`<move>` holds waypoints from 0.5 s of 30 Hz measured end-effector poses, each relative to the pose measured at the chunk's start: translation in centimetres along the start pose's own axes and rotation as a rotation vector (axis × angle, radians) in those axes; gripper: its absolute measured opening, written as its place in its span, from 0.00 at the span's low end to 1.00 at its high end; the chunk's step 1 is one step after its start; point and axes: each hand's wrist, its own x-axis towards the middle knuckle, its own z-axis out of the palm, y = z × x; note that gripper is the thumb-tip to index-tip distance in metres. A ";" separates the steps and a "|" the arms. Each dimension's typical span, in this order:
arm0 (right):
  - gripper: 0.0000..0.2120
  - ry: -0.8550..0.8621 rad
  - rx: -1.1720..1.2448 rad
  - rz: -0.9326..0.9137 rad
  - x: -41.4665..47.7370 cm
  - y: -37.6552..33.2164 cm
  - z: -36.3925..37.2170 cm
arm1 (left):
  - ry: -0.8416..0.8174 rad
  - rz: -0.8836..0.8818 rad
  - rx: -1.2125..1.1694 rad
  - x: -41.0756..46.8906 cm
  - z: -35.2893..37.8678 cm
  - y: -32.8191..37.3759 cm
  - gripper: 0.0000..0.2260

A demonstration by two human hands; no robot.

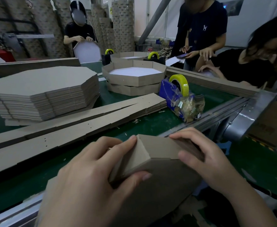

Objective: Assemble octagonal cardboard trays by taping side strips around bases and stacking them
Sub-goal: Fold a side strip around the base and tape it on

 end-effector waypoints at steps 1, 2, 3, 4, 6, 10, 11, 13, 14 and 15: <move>0.20 -0.011 0.012 -0.015 0.5 -0.6 0.0 | -0.007 0.001 0.008 0.1 0.0 0.2 0.26; 0.20 -0.025 0.014 -0.035 1.0 -1.4 0.1 | -0.011 0.008 0.013 0.2 0.1 0.4 0.26; 0.20 -0.045 0.017 -0.046 1.5 -2.2 0.2 | -0.013 0.021 0.018 0.4 0.1 0.6 0.26; 0.20 -0.075 0.032 -0.045 1.9 -2.9 0.3 | -0.016 0.038 0.025 0.5 0.2 0.7 0.26; 0.16 -0.155 0.085 -0.027 2.8 -4.1 0.4 | -0.019 0.078 0.048 0.8 0.2 0.9 0.26; 0.12 -0.244 0.193 0.009 3.4 -4.7 0.7 | -0.008 0.138 0.089 1.2 0.2 1.1 0.25; 0.12 -0.242 0.225 0.021 3.4 -4.6 0.8 | -0.007 0.147 0.099 1.2 0.3 1.1 0.25; 0.12 -0.246 0.261 0.047 3.3 -4.3 1.0 | -0.022 0.152 0.114 1.3 0.6 1.0 0.25; 0.12 -0.254 0.261 0.056 3.2 -4.2 1.1 | -0.032 0.150 0.115 1.4 0.7 1.0 0.25; 0.12 -0.257 0.255 0.055 3.3 -4.1 1.1 | -0.040 0.148 0.113 1.4 0.8 0.9 0.25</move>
